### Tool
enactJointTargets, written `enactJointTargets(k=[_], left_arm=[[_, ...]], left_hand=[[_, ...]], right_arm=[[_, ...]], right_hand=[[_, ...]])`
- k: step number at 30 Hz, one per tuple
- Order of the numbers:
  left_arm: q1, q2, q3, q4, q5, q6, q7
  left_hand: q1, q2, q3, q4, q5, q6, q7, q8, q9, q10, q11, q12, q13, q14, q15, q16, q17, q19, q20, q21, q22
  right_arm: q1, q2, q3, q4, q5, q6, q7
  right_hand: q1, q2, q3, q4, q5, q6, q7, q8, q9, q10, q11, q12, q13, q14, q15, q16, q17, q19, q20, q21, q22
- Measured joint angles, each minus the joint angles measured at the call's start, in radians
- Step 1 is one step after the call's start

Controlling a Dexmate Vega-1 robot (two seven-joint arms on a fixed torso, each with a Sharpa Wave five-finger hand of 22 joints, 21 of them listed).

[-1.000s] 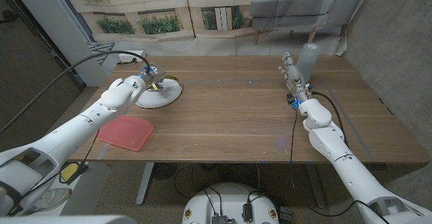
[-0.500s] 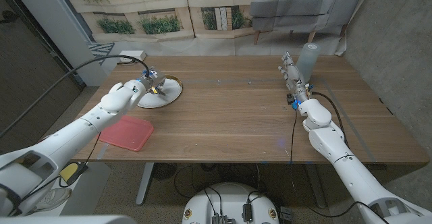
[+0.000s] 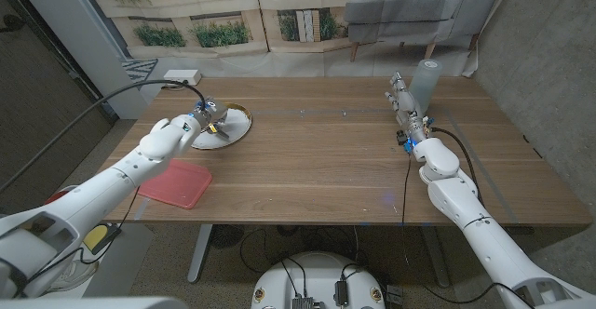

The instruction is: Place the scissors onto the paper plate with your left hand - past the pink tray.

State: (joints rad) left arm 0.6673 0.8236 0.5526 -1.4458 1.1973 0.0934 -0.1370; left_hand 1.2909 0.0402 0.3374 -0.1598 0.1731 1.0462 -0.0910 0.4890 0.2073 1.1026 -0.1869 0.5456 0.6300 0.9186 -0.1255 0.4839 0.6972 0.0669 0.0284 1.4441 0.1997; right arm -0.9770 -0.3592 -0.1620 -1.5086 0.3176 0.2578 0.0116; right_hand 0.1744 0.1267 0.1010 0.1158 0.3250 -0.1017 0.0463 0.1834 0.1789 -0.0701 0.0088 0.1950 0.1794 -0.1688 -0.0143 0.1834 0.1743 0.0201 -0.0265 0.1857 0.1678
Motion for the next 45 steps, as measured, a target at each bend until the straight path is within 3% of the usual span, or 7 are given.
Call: enactJointTargets(k=[6, 10, 19, 29, 35, 41, 45], left_arm=[[0.005, 0.004, 0.0, -0.009, 0.005, 0.01, -0.008], [0.009, 0.01, 0.0, -0.017, 0.014, 0.015, -0.013], [0.02, 0.02, 0.001, -0.036, 0.037, 0.031, -0.022], [0.042, 0.034, -0.013, -0.068, 0.048, 0.046, -0.029], [0.061, 0.042, -0.03, -0.098, 0.051, 0.056, -0.032], [0.083, 0.048, -0.053, -0.128, 0.046, 0.062, -0.023], [0.102, 0.052, -0.073, -0.149, 0.034, 0.065, -0.012]], left_hand=[[-0.006, -0.002, -0.004, 0.004, 0.0, -0.005, 0.005, -0.008, 0.0, -0.018, -0.008, -0.036, -0.021, -0.021, 0.002, -0.01, 0.012, -0.013, -0.005, 0.0, -0.003], [-0.03, 0.008, -0.017, 0.016, 0.0, -0.052, 0.039, -0.062, -0.001, -0.09, -0.002, -0.106, -0.059, -0.092, 0.018, -0.057, 0.012, -0.05, -0.004, -0.004, -0.007], [-0.08, -0.003, -0.044, 0.028, 0.005, -0.2, 0.034, -0.147, -0.01, -0.204, 0.012, -0.206, -0.112, -0.207, 0.053, -0.133, -0.021, -0.102, 0.006, -0.028, -0.014], [-0.131, -0.021, -0.07, 0.04, 0.009, -0.28, 0.046, -0.201, -0.012, -0.273, 0.026, -0.26, -0.144, -0.281, 0.065, -0.167, -0.034, -0.129, 0.008, -0.039, -0.014], [-0.165, -0.004, -0.083, 0.05, 0.021, -0.358, 0.051, -0.252, -0.012, -0.349, 0.038, -0.304, -0.162, -0.346, 0.071, -0.206, -0.055, -0.145, 0.023, -0.047, -0.014], [-0.22, 0.016, -0.082, 0.074, 0.021, -0.439, 0.05, -0.294, -0.011, -0.42, 0.055, -0.32, -0.159, -0.386, 0.075, -0.249, -0.096, -0.213, 0.031, -0.097, -0.026], [-0.246, 0.015, -0.082, 0.075, 0.021, -0.476, 0.046, -0.302, -0.009, -0.469, 0.062, -0.335, -0.161, -0.423, 0.079, -0.28, -0.131, -0.231, 0.038, -0.137, -0.034]], right_arm=[[-0.01, -0.003, 0.002, -0.012, 0.001, -0.001, -0.004], [-0.015, -0.004, 0.002, -0.02, 0.003, -0.001, -0.008], [-0.025, -0.005, 0.003, -0.032, 0.006, -0.001, -0.012], [-0.033, -0.007, 0.002, -0.042, 0.006, -0.001, -0.016], [-0.037, -0.008, 0.002, -0.049, 0.006, -0.001, -0.018], [-0.041, -0.009, 0.001, -0.054, 0.006, 0.0, -0.018], [-0.044, -0.01, 0.0, -0.057, 0.006, 0.001, -0.019]], right_hand=[[0.0, 0.0, 0.0, 0.0, 0.0, 0.0, 0.0, 0.0, 0.0, 0.0, 0.0, 0.0, 0.0, 0.0, 0.0, 0.0, 0.0, 0.0, 0.0, 0.0, 0.0], [0.0, 0.0, 0.0, 0.0, 0.0, 0.0, 0.0, 0.0, 0.0, 0.0, 0.0, 0.0, 0.0, 0.0, 0.0, 0.0, 0.0, 0.0, 0.0, 0.0, 0.0], [0.007, -0.007, 0.0, 0.0, 0.0, 0.0, 0.0, 0.0, 0.0, 0.0, 0.0, 0.0, 0.0, 0.0, 0.0, 0.0, 0.0, 0.0, 0.0, 0.0, 0.0], [0.007, -0.007, 0.0, 0.0, 0.0, 0.0, 0.0, 0.0, 0.0, 0.0, 0.0, 0.0, 0.0, 0.0, 0.0, 0.0, 0.0, 0.0, 0.0, 0.0, 0.0], [0.003, -0.011, 0.0, 0.0, 0.0, 0.0, 0.0, 0.0, 0.0, 0.0, 0.0, 0.0, 0.0, 0.0, 0.0, 0.0, 0.0, 0.0, 0.0, 0.0, 0.0], [0.003, -0.011, -0.004, -0.004, 0.0, 0.0, 0.0, 0.0, 0.0, 0.0, 0.0, 0.0, 0.0, 0.0, 0.0, 0.0, 0.0, 0.0, 0.0, 0.0, 0.0], [0.003, -0.011, -0.004, -0.004, 0.0, 0.0, 0.0, 0.0, 0.0, 0.0, 0.0, 0.0, 0.0, 0.0, 0.0, 0.0, 0.0, 0.0, 0.0, 0.0, 0.0]])
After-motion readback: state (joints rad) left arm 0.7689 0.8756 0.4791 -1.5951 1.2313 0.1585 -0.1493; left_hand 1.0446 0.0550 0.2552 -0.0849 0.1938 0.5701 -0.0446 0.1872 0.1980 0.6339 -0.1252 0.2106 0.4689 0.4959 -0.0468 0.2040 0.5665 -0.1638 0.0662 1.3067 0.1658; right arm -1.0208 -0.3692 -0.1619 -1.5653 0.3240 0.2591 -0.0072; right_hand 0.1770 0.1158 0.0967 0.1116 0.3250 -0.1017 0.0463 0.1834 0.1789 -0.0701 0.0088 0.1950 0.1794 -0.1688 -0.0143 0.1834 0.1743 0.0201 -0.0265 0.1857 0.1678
